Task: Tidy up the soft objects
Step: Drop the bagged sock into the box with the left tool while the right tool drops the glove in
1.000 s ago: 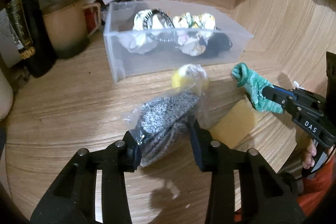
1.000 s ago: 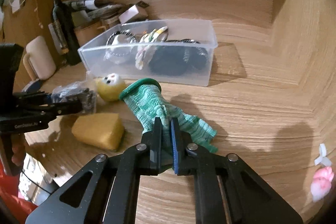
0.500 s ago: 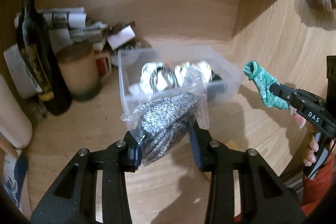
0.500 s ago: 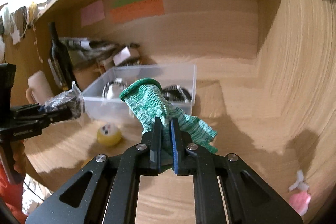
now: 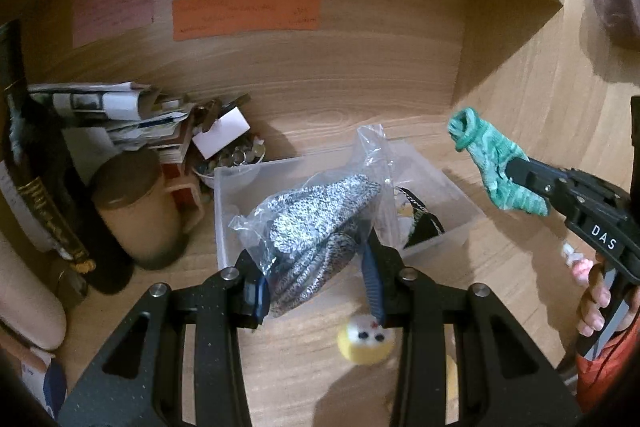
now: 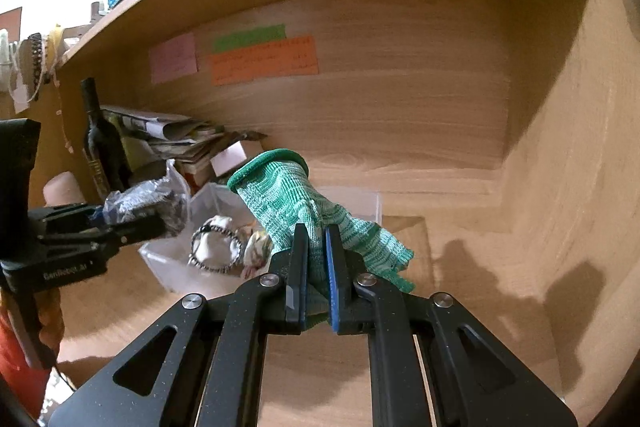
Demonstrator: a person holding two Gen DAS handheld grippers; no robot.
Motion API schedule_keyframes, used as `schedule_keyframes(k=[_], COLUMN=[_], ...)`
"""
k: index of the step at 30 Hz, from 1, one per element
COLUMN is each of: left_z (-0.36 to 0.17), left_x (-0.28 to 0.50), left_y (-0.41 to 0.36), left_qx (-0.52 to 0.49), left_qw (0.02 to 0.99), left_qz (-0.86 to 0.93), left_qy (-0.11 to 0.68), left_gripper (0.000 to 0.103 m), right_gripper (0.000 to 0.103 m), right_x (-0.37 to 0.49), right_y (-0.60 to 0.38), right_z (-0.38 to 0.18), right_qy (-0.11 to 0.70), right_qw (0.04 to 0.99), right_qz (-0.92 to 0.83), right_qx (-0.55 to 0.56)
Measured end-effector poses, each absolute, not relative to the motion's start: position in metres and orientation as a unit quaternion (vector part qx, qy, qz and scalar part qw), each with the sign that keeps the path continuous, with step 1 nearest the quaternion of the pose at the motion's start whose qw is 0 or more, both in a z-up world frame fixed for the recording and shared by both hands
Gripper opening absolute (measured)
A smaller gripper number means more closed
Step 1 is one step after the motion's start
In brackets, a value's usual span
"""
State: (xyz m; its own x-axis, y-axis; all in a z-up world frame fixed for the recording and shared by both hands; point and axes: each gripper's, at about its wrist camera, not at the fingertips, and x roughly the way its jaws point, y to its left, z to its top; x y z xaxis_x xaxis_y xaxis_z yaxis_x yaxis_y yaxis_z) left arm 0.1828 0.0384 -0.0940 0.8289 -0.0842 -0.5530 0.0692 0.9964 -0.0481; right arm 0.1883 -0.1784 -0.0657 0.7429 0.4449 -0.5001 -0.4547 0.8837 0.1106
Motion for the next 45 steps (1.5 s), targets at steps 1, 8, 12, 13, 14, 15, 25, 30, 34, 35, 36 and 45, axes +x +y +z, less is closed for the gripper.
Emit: schedule_keyframes(k=[1, 8, 12, 13, 14, 15, 25, 30, 34, 35, 36, 45], left_z=[-0.096, -0.11, -0.121, -0.123, -0.126, -0.128, -0.138, -0.137, -0.135, -0.134, -0.132, -0.109], left_x=[0.186, 0.216, 0.23, 0.234, 0.236, 0.239, 0.248, 0.241, 0.234, 0.232, 0.228, 0.186], left_y=[0.038, 0.038, 0.034, 0.033, 0.032, 0.03, 0.03, 0.028, 0.029, 0.029, 0.03, 0.038], left_qx=[-0.012, -0.019, -0.011, -0.009, -0.006, -0.003, 0.006, 0.012, 0.01, 0.009, 0.008, -0.003], left_qw=[0.956, 0.947, 0.941, 0.94, 0.939, 0.938, 0.935, 0.935, 0.937, 0.938, 0.938, 0.951], left_qz=[-0.038, -0.039, -0.042, -0.043, -0.043, -0.041, -0.026, -0.026, -0.026, -0.027, -0.028, -0.029], left_qy=[0.291, 0.318, 0.336, 0.339, 0.342, 0.343, 0.352, 0.353, 0.348, 0.347, 0.345, 0.308], left_gripper=[0.038, 0.038, 0.038, 0.038, 0.038, 0.038, 0.039, 0.051, 0.058, 0.059, 0.061, 0.084], right_gripper=[0.007, 0.007, 0.007, 0.007, 0.007, 0.007, 0.008, 0.023, 0.045, 0.046, 0.05, 0.078], right_x=[0.192, 0.226, 0.243, 0.247, 0.249, 0.251, 0.255, 0.251, 0.243, 0.241, 0.238, 0.198], right_y=[-0.177, -0.163, -0.155, -0.153, -0.152, -0.15, -0.137, -0.133, -0.136, -0.135, -0.136, -0.147], right_z=[-0.066, -0.086, -0.102, -0.106, -0.11, -0.115, -0.131, -0.129, -0.12, -0.118, -0.115, -0.086], right_qy=[0.267, 0.302, 0.33, 0.337, 0.343, 0.35, 0.383, 0.383, 0.367, 0.364, 0.36, 0.315], right_qw=[0.933, 0.925, 0.917, 0.915, 0.913, 0.91, 0.893, 0.894, 0.901, 0.902, 0.903, 0.916], right_qz=[0.24, 0.229, 0.224, 0.223, 0.222, 0.222, 0.231, 0.227, 0.226, 0.226, 0.227, 0.245], right_qx=[-0.01, -0.011, -0.016, -0.017, -0.018, -0.02, -0.048, -0.057, -0.055, -0.057, -0.059, -0.052])
